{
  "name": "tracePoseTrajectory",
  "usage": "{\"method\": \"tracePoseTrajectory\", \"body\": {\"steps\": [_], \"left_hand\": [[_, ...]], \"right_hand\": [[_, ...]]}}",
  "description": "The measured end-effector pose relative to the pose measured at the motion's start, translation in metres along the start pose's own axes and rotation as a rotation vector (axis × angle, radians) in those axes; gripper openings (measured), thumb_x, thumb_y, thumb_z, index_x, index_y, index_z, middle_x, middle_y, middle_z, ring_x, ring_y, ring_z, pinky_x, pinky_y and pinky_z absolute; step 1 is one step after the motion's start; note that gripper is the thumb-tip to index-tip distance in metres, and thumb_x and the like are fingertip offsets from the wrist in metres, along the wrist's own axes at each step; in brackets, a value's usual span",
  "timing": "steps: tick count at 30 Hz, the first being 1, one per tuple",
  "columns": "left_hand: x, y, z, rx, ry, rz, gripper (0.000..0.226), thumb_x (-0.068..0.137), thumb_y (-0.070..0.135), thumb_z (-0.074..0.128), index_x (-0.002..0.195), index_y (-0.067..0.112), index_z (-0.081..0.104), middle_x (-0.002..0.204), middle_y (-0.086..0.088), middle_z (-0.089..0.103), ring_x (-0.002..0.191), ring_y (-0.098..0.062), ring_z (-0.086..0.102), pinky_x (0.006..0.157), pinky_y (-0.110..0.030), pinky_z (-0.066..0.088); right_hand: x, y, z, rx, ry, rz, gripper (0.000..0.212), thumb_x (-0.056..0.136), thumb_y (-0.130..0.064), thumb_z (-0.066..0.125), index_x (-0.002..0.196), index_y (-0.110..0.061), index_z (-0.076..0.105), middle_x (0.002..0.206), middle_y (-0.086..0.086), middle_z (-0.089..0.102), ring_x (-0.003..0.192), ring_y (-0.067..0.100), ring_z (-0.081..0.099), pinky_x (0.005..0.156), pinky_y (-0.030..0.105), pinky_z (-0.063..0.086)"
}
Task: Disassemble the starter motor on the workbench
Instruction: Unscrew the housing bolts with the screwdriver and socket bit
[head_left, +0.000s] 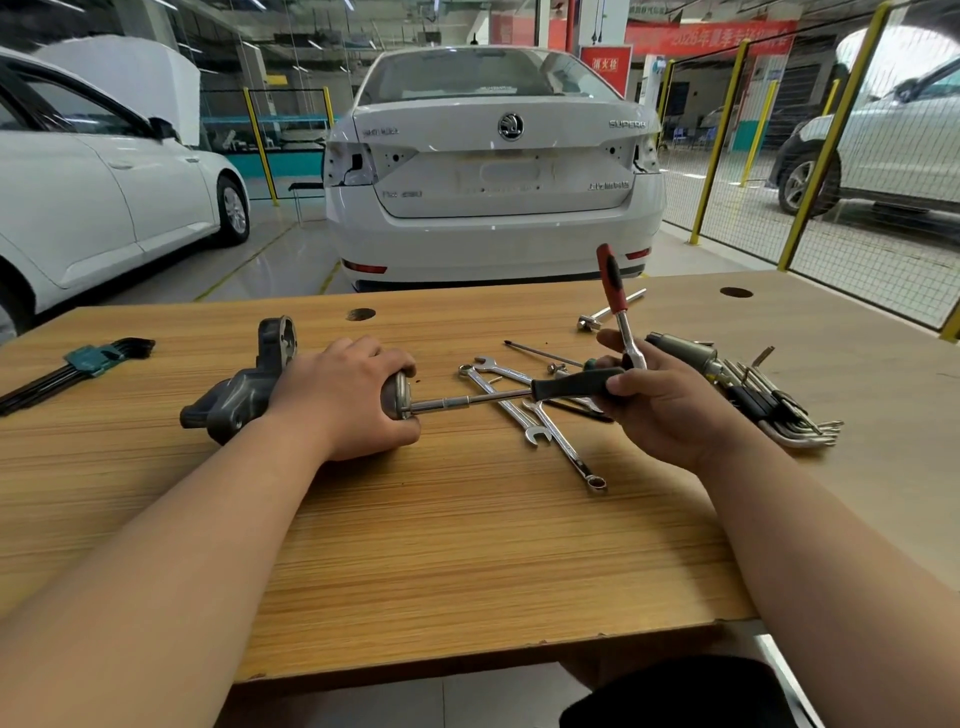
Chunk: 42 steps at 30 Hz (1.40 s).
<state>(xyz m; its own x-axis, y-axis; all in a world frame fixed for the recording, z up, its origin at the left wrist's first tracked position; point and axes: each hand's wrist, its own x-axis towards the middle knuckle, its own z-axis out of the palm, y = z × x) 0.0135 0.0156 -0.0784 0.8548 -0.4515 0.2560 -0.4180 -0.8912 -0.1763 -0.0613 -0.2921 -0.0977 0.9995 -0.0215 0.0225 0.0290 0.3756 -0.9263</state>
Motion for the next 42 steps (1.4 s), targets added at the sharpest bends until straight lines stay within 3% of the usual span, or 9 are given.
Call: {"method": "tracePoseTrajectory", "body": {"steps": [5,7,11,17,22,30,36,39,42], "left_hand": [[0.000,0.000,0.000,0.002,-0.002,0.005,0.073,0.059,0.082,0.037,0.125,0.050,0.035,0.122,0.013,0.048,0.110,-0.012,0.045,0.073,-0.033,0.035],[-0.001,0.000,-0.001,-0.003,-0.005,0.001,0.072,0.059,0.081,0.037,0.124,0.050,0.035,0.121,0.013,0.048,0.110,-0.012,0.045,0.075,-0.034,0.037],[-0.001,0.000,-0.002,-0.004,-0.004,0.003,0.071,0.060,0.080,0.039,0.124,0.050,0.036,0.121,0.013,0.048,0.110,-0.012,0.045,0.078,-0.035,0.039],[-0.001,0.000,-0.002,-0.008,-0.006,0.006,0.072,0.060,0.080,0.039,0.126,0.050,0.037,0.125,0.013,0.048,0.113,-0.013,0.045,0.079,-0.036,0.040],[-0.002,-0.001,-0.002,-0.010,0.000,0.000,0.071,0.058,0.080,0.037,0.123,0.051,0.037,0.123,0.013,0.048,0.112,-0.013,0.045,0.077,-0.035,0.038],[-0.002,0.000,-0.002,-0.003,-0.001,0.006,0.071,0.061,0.079,0.042,0.125,0.049,0.038,0.123,0.012,0.048,0.112,-0.014,0.046,0.075,-0.035,0.038],[-0.003,0.001,-0.002,-0.002,0.015,0.001,0.069,0.063,0.078,0.043,0.125,0.048,0.038,0.124,0.011,0.048,0.113,-0.014,0.045,0.079,-0.036,0.039],[-0.004,0.002,-0.002,-0.002,0.014,-0.001,0.068,0.064,0.077,0.045,0.125,0.048,0.038,0.124,0.011,0.048,0.113,-0.014,0.045,0.080,-0.036,0.038],[-0.004,0.002,-0.003,-0.006,0.009,-0.006,0.067,0.065,0.076,0.046,0.126,0.048,0.038,0.125,0.011,0.047,0.114,-0.014,0.044,0.080,-0.036,0.037]], "right_hand": [[-0.003,0.002,0.005,0.025,0.044,0.076,0.036,0.082,-0.002,0.057,0.117,-0.008,0.055,0.116,0.019,0.059,0.092,0.026,0.072,0.068,0.029,0.058],[-0.003,0.004,0.011,-0.280,0.156,0.084,0.024,0.093,-0.022,0.059,0.114,-0.010,0.058,0.104,0.017,0.067,0.070,0.021,0.073,0.057,0.027,0.055],[-0.001,0.001,0.015,-0.624,0.290,0.145,0.049,0.096,-0.061,0.040,0.100,-0.019,0.064,0.061,0.005,0.067,0.041,0.016,0.053,0.041,0.025,0.042],[-0.004,0.001,0.014,-0.669,0.290,0.089,0.024,0.101,-0.040,0.047,0.107,-0.023,0.062,0.063,0.005,0.061,0.037,0.011,0.042,0.037,0.024,0.036],[-0.005,-0.003,0.010,-0.149,0.192,0.152,0.023,0.096,-0.015,0.059,0.117,-0.021,0.061,0.103,0.015,0.063,0.050,0.010,0.057,0.047,0.023,0.049],[-0.004,-0.001,0.009,-0.178,0.113,0.099,0.046,0.090,0.007,0.043,0.116,-0.026,0.060,0.124,0.013,0.054,0.106,0.033,0.060,0.071,0.034,0.048],[-0.003,0.003,0.013,-0.543,0.224,0.111,0.023,0.101,-0.036,0.050,0.112,-0.018,0.059,0.088,0.010,0.062,0.049,0.017,0.059,0.054,0.032,0.048],[0.001,0.006,0.012,-0.595,0.292,0.096,0.028,0.100,-0.042,0.048,0.101,-0.018,0.062,0.064,0.006,0.055,0.042,0.017,0.044,0.048,0.033,0.038],[0.001,0.006,0.015,-0.458,0.306,0.100,0.019,0.101,-0.032,0.051,0.103,-0.015,0.061,0.079,0.009,0.059,0.044,0.013,0.046,0.044,0.027,0.042]]}}
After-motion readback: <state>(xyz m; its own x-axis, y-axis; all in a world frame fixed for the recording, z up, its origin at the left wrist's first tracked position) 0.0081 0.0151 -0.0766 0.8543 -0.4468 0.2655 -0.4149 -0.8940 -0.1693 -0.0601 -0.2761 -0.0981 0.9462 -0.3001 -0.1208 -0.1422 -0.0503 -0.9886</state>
